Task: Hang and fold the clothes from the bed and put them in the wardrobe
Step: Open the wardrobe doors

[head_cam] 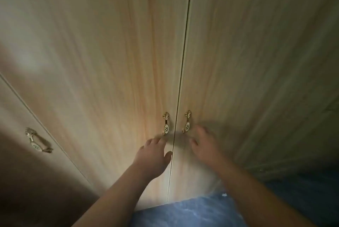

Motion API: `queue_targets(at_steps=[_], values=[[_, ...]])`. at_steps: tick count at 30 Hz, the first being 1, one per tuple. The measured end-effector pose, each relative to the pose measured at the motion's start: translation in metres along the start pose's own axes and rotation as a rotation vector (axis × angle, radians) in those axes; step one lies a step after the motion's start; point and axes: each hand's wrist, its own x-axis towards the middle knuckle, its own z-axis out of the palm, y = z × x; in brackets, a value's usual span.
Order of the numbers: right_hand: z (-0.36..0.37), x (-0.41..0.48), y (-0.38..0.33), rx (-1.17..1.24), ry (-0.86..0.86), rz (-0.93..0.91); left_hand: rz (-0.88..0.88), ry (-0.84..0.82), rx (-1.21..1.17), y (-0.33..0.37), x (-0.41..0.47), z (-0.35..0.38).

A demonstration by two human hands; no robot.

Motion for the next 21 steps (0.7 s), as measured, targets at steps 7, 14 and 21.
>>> queue_targets(at_steps=[7,14,21], values=[[0.005,0.041,-0.036,0.266,0.117,0.248,-0.047,-0.053,-0.107,-0.004,0.003,0.014],[0.004,0.003,-0.040,0.302,0.115,0.227,-0.070,-0.137,-0.200,-0.004,-0.020,0.045],[-0.032,-0.088,-0.009,0.313,0.010,0.187,-0.047,-0.160,-0.224,0.045,-0.060,0.069]])
